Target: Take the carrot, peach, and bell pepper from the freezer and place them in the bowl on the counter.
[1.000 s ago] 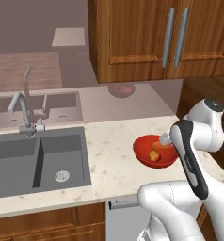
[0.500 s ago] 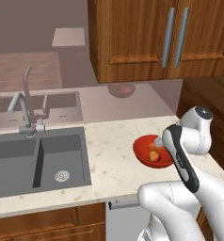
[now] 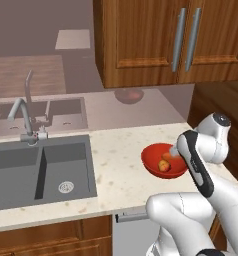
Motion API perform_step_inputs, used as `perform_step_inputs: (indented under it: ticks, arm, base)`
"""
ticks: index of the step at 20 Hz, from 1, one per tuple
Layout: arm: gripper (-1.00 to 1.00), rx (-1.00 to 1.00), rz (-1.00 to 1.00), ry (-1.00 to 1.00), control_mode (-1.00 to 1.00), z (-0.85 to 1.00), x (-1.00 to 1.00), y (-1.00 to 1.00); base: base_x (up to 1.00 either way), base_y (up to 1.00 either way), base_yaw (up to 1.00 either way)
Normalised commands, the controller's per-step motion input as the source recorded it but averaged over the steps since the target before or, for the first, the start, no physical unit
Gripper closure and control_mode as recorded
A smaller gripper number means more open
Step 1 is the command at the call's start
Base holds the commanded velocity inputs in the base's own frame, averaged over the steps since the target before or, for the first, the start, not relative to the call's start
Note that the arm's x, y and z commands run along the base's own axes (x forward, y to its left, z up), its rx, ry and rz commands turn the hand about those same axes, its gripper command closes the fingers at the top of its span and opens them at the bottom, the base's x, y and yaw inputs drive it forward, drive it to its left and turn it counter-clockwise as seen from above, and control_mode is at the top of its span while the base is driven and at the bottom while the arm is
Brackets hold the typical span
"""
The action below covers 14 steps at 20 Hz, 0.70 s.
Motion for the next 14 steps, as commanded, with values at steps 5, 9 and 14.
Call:
perform_step_inputs:
  ticks: [5,9,14]
  arm:
    - [-1.00,0.00,0.00,0.00,-1.00,-0.21,0.03,-0.01]
    - [-1.00,0.00,0.00,0.00,-1.00,-0.01,0.06,0.00]
    - [-1.00,0.00,0.00,-0.01,-1.00,0.00,0.00,0.00]
  base:
    - [0.00,0.00,0.00]
    - [0.00,0.00,0.00]
    - [0.00,0.00,0.00]
